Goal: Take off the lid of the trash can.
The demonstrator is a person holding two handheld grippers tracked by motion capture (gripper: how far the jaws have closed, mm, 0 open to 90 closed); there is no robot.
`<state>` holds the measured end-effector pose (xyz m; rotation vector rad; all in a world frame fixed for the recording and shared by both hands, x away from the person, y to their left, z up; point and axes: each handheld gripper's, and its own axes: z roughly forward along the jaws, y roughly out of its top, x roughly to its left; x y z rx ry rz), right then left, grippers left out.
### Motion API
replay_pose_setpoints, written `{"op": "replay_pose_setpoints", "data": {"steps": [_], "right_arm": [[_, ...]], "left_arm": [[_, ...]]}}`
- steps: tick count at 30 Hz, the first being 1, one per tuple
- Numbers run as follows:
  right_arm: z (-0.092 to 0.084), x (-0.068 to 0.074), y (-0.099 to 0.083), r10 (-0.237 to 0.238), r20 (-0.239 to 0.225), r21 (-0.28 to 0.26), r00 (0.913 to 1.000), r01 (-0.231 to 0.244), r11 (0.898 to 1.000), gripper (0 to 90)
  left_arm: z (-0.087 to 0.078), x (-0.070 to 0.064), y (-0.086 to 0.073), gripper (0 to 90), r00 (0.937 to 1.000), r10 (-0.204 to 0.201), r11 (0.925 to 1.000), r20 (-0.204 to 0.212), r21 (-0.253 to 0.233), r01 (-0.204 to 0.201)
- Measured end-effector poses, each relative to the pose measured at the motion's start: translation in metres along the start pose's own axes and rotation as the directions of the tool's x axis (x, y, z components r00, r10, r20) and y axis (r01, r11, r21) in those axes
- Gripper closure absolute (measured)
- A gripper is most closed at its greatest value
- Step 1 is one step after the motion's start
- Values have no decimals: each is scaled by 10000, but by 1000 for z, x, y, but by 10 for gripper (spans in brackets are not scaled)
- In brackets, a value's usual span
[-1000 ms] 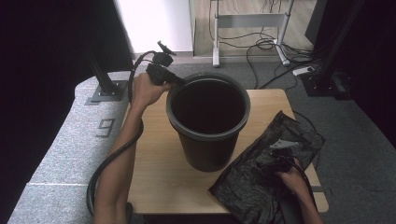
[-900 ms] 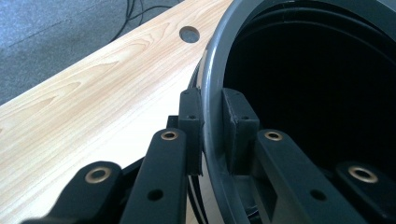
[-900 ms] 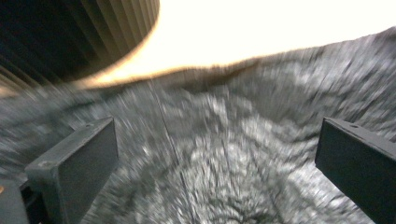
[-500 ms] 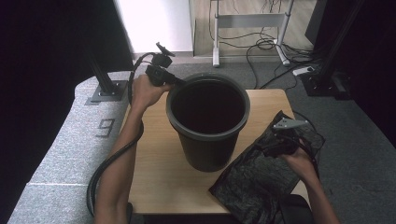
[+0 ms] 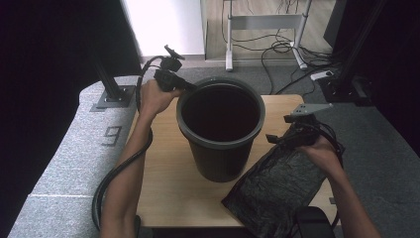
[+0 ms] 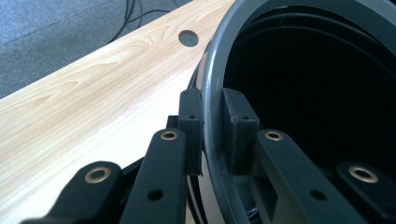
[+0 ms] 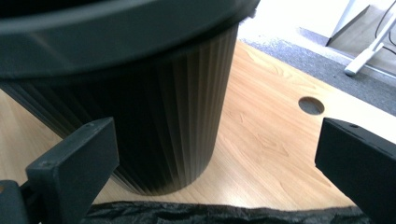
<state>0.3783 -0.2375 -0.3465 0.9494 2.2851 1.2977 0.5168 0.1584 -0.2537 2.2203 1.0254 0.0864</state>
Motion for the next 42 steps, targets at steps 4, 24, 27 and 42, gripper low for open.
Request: {"op": "replay_pose_setpoints", "data": {"steps": [4,24,27,42], "right_arm": [[0,2,9,-15,-142,-71,9999,14,10000,0],[7,3,21,-198,71,190,9998,197,9996,0],[5,2,23,24,-73,-79,10000,-24,10000,0],[3,-7,4,116,108,-226,9999,-114,9997,0]], "left_arm": [[0,1,0,792,10000,-67,10000,34,10,67],[4,3,-1,791,9998,-192,9996,87,207,190],[3,3,-1,792,9992,-336,9994,195,93,335],[-30,11,-4,792,9970,-684,9956,364,-623,705]]}}
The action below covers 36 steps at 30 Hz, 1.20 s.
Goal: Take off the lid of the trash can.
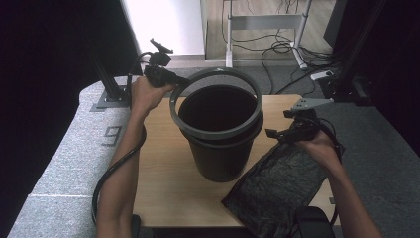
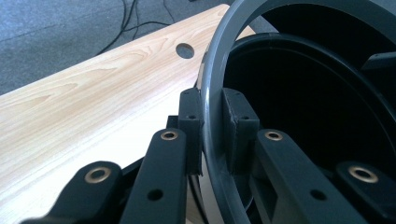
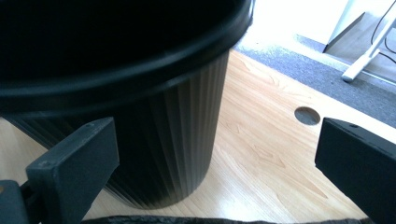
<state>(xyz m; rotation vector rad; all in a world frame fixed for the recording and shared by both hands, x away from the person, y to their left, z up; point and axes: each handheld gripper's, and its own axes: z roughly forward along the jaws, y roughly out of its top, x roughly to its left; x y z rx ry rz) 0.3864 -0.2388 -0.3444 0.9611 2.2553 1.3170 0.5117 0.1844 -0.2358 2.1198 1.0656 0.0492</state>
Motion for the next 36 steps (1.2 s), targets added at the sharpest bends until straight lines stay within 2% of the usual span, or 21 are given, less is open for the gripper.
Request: {"op": "replay_pose_setpoints", "data": {"steps": [8,19,26,36], "right_arm": [[9,-5,-24,-87,215,296,9997,81,9995,0],[24,-11,-58,151,287,512,9995,-166,9986,0],[35,-12,-83,30,431,732,9991,-61,9973,0],[45,-12,-115,82,732,846,9973,-144,9963,0]], "left_arm": [[-16,9,-8,791,9997,-15,9999,-256,-151,11],[-36,24,-26,790,9982,-214,9992,-566,-336,195],[-58,45,-52,789,9950,-656,9962,-750,-618,610],[-88,70,-88,789,9840,-1247,9896,-1274,-877,1141]]}}
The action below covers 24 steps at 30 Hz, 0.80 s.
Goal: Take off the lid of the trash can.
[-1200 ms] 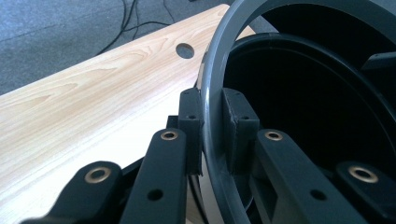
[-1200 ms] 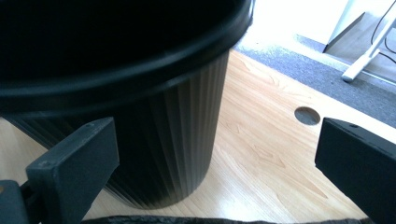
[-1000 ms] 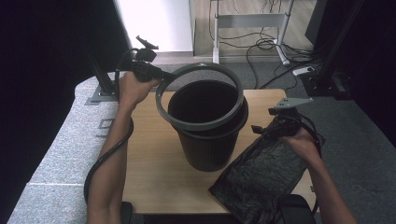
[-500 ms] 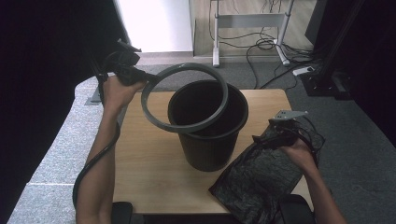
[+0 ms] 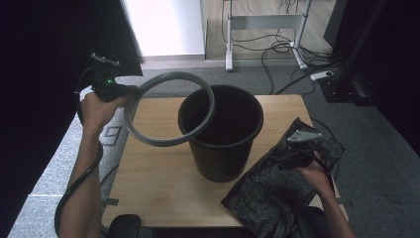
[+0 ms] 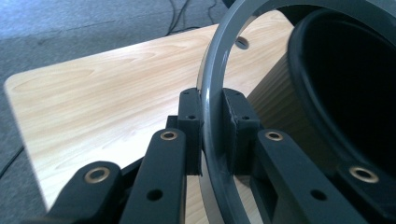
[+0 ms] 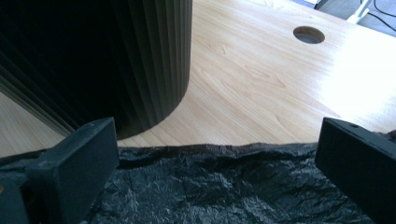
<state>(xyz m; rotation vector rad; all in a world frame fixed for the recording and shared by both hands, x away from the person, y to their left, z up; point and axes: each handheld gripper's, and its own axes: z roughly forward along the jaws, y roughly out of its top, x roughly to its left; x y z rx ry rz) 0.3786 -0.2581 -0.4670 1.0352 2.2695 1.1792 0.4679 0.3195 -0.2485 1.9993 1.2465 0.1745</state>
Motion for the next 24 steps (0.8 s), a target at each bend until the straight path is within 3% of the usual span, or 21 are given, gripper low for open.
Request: {"op": "replay_pose_setpoints", "data": {"steps": [7,15,24], "right_arm": [[9,5,-21,11,148,-22,9999,-11,10000,0],[22,4,-50,478,293,496,9984,-492,9976,0],[29,4,-67,451,619,984,9971,-511,9938,0]], "left_arm": [[-14,18,-18,789,9990,-316,9994,-321,-122,312],[-28,34,-35,789,9958,-549,9985,-727,-122,541],[-42,46,-52,789,9931,-792,9967,-859,-224,776]]}}
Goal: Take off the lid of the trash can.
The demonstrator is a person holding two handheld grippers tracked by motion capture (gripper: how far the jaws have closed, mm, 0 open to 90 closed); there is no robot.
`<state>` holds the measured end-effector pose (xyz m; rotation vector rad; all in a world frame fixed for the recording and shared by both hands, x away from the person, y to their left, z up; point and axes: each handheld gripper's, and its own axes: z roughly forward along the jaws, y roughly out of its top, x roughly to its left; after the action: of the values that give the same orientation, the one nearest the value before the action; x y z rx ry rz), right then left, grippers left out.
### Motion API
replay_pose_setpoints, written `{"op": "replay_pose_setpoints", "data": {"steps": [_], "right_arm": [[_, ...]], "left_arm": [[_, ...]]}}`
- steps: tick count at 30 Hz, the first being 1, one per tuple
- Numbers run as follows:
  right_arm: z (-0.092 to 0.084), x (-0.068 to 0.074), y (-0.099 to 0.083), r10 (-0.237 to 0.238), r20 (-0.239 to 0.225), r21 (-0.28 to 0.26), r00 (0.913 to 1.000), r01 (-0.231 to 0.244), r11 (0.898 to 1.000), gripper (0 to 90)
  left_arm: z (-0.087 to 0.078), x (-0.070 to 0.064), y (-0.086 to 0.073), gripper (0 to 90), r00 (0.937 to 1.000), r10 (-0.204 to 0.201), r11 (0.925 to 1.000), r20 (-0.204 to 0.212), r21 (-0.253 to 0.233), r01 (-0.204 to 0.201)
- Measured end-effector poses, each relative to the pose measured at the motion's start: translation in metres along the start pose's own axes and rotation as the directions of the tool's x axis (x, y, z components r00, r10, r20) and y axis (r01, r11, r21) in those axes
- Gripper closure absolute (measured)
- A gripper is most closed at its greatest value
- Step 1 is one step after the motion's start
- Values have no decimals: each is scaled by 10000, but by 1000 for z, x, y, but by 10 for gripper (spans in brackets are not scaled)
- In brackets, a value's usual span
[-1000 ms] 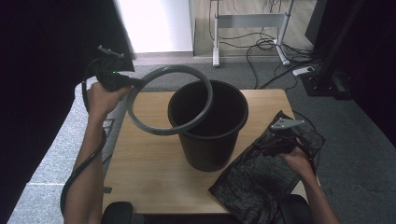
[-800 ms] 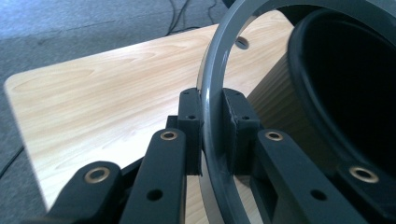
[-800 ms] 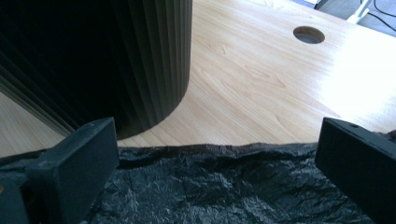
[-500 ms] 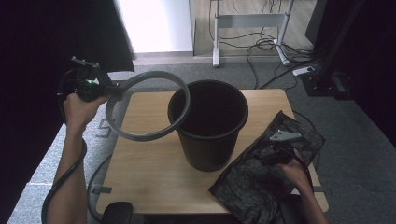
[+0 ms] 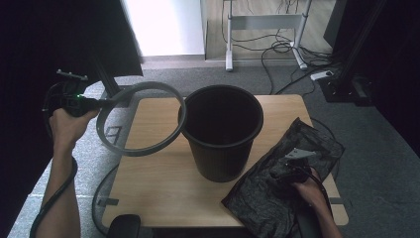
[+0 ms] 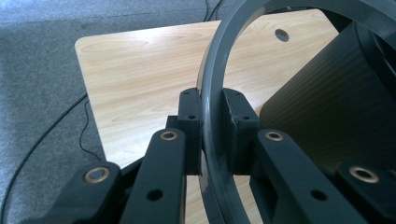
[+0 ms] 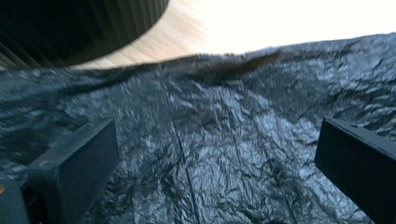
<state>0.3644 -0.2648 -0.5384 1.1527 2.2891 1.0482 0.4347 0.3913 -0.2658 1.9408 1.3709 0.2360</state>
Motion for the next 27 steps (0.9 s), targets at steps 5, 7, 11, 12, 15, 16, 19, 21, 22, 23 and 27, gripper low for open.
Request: {"op": "replay_pose_setpoints", "data": {"steps": [5,7,11,12,15,16,19,21,22,23,27], "right_arm": [[6,3,-5,-162,120,325,9998,158,9993,0],[8,4,-7,-282,126,430,9995,276,9987,0],[12,5,-9,-317,105,624,9994,310,9976,0],[12,6,-10,-299,99,667,9995,292,9973,0],[14,5,-12,-160,-13,607,9999,161,9980,0],[14,4,-13,-70,-61,580,10000,74,9983,0],[14,4,-13,-17,-69,582,10000,21,9983,0],[14,4,-13,-17,-69,582,10000,21,9983,0],[14,4,-13,-24,-67,583,10000,28,9983,0],[14,4,-13,-7,-68,588,10000,11,9983,0],[14,4,-13,-13,-64,589,10000,17,9983,0]], "left_arm": [[-5,8,-8,789,9998,-123,9999,-128,16,124],[-8,13,-13,788,9998,-189,9998,-89,-15,189],[-10,20,-22,789,9994,-319,9995,-115,-17,319],[-11,22,-25,789,9992,-366,9993,-127,-19,366],[-9,26,-32,789,9990,-433,9991,-135,-37,432],[-8,26,-33,789,9989,-449,9990,-121,-47,449],[-3,28,-40,789,9990,-439,9990,-65,0,439],[3,29,-43,789,9990,-436,9990,-44,10,436],[5,29,-45,789,9992,-399,9992,-23,49,399],[9,29,-47,789,9993,-386,9992,-22,48,386],[22,30,-55,789,9994,-334,9993,-1,190,334]]}}
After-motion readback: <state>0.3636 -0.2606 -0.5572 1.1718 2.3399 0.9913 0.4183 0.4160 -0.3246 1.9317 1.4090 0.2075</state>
